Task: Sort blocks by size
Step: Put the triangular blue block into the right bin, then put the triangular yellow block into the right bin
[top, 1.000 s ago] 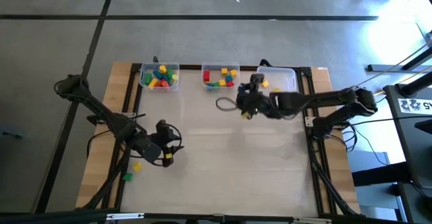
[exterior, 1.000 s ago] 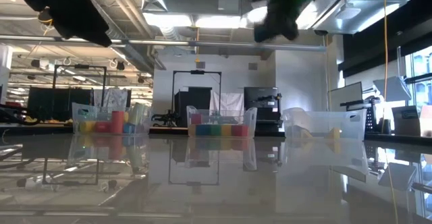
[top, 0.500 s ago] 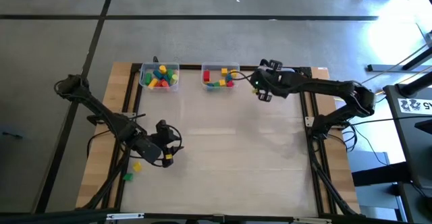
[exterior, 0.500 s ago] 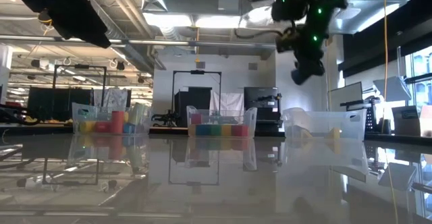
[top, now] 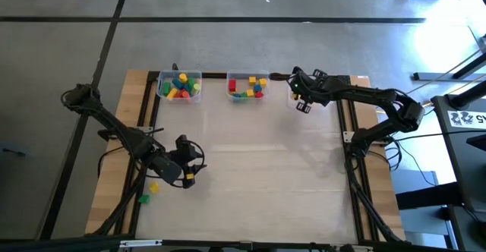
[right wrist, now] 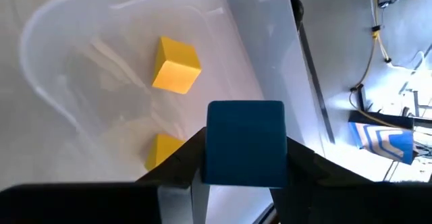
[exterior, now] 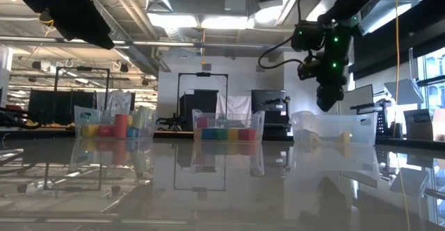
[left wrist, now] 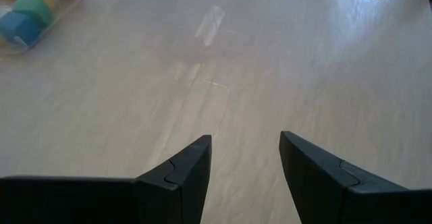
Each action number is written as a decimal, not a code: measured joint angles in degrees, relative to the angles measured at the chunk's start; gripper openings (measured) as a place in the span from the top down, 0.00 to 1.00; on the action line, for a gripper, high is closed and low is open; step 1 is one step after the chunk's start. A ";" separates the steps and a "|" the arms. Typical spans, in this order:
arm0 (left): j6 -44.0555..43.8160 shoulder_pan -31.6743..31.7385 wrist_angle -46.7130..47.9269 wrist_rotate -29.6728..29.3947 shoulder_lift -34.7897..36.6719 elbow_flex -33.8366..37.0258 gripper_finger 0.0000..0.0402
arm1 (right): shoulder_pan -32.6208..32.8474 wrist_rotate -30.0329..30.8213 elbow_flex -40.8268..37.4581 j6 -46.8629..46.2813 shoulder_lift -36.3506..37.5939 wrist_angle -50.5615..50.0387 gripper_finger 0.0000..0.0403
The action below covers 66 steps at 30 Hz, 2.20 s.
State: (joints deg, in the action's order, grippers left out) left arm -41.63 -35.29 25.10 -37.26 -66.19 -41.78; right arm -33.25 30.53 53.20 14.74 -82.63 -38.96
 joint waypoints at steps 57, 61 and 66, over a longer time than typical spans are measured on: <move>9.91 -19.91 25.51 25.27 0.03 -3.48 0.39 | 15.36 -2.12 -1.08 -0.13 -0.08 10.94 0.23; 7.90 -21.21 27.18 25.48 -1.33 -3.45 0.39 | 15.36 -2.12 -1.08 -0.09 -0.09 12.37 0.23; 7.84 -21.84 28.96 29.93 -5.73 -3.41 0.39 | 15.34 -2.12 -1.08 0.07 -0.09 12.39 0.23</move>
State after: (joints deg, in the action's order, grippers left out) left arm -33.79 -57.12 54.06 -7.33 -71.93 -45.19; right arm -17.91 28.40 52.12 14.81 -82.72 -26.57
